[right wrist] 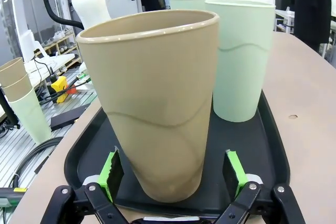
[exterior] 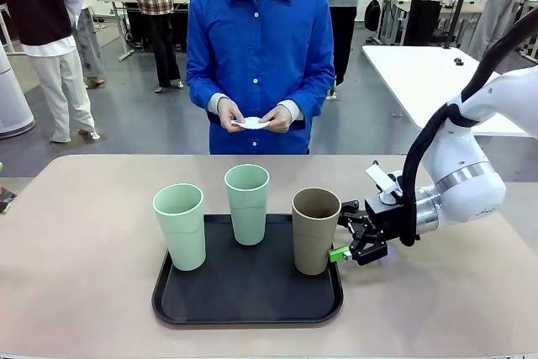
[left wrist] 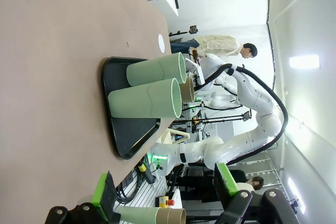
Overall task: Place coasters on the table and set cups on them.
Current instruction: Pick up one Reusable plastic cup and place it on a coaster set by the human.
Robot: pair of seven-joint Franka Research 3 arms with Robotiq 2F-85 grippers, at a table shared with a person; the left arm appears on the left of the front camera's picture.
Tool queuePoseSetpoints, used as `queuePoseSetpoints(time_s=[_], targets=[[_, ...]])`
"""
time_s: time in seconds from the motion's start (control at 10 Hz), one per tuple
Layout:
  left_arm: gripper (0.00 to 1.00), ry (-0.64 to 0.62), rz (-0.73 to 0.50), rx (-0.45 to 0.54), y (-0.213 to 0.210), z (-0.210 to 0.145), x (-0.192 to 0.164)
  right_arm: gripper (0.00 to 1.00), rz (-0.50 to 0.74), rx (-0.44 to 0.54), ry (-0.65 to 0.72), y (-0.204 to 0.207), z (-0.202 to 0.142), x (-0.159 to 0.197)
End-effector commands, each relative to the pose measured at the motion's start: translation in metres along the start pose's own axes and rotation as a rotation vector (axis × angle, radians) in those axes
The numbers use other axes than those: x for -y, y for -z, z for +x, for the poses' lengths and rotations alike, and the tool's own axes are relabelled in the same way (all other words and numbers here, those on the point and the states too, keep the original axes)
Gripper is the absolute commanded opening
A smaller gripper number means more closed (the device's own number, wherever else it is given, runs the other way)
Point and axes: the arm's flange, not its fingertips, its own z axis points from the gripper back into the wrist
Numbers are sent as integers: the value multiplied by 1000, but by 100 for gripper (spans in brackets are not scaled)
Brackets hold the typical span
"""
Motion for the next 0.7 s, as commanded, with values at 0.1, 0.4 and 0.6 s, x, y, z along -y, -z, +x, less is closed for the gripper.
queuePoseSetpoints(time_s=[0.1,0.4,0.6], targets=[[100,5,-11,7,-1,-1,1,100,-12,12,8,12,4,9],[100,5,-11,7,-1,-1,1,100,-2,13,7,20,5,13],[100,5,-11,7,-1,-1,1,100,2,10,0,25,9,15]])
